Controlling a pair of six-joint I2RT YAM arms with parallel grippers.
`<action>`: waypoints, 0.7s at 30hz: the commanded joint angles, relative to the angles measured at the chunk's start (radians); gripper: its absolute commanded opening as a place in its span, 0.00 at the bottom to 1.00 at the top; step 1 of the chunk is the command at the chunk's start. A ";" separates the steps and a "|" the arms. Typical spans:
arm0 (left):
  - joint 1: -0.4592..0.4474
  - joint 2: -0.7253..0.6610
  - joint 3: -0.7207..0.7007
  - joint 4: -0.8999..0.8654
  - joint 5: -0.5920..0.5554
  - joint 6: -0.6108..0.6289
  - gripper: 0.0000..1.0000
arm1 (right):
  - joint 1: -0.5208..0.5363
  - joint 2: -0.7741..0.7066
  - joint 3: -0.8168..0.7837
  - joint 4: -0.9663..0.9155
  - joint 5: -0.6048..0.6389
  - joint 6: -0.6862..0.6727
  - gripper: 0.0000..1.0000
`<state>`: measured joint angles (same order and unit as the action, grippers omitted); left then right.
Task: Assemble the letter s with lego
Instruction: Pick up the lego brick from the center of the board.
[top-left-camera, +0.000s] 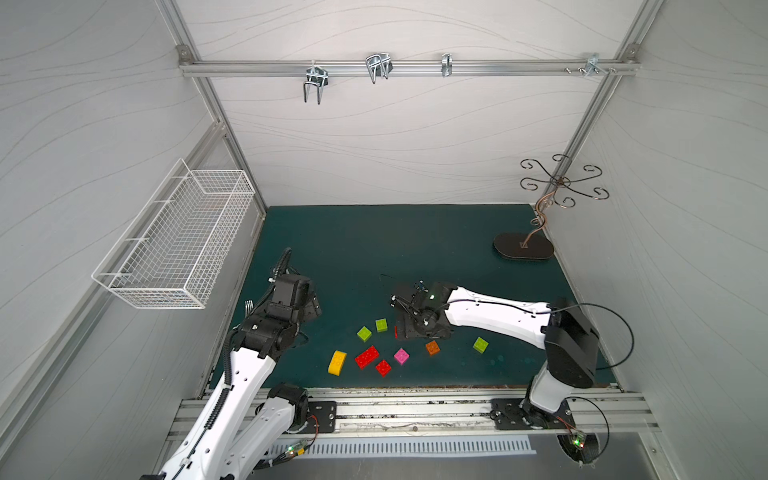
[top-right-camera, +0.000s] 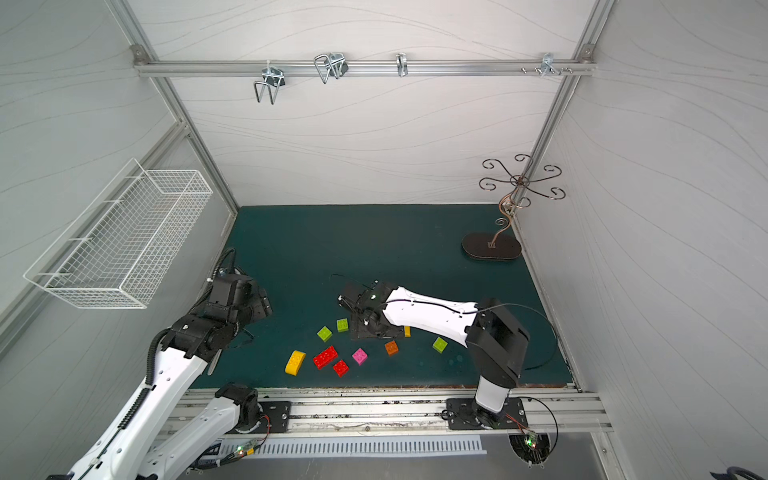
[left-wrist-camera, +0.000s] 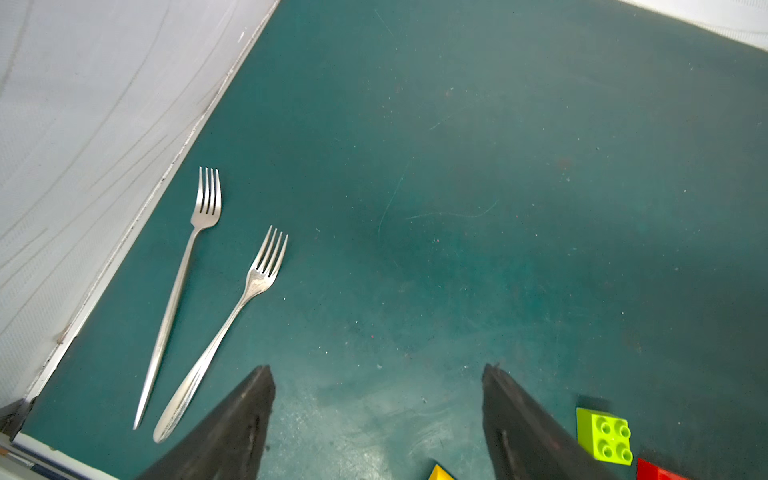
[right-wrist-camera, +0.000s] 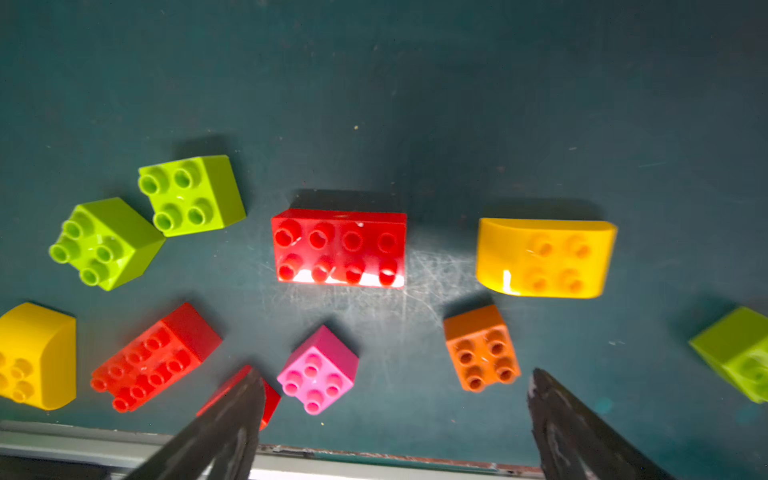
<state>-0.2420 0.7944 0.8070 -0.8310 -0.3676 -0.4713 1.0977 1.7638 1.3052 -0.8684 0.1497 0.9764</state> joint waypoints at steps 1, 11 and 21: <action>0.003 -0.001 0.022 0.015 0.012 0.003 0.83 | -0.013 0.039 0.045 0.026 -0.073 -0.010 0.99; 0.003 -0.035 0.014 0.024 0.008 0.005 0.84 | -0.046 0.175 0.097 0.062 -0.139 -0.008 0.96; 0.003 -0.030 0.014 0.025 0.013 0.007 0.84 | -0.075 0.235 0.115 0.061 -0.131 -0.034 0.87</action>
<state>-0.2420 0.7666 0.8070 -0.8310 -0.3542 -0.4709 1.0267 1.9797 1.3945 -0.7944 0.0177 0.9623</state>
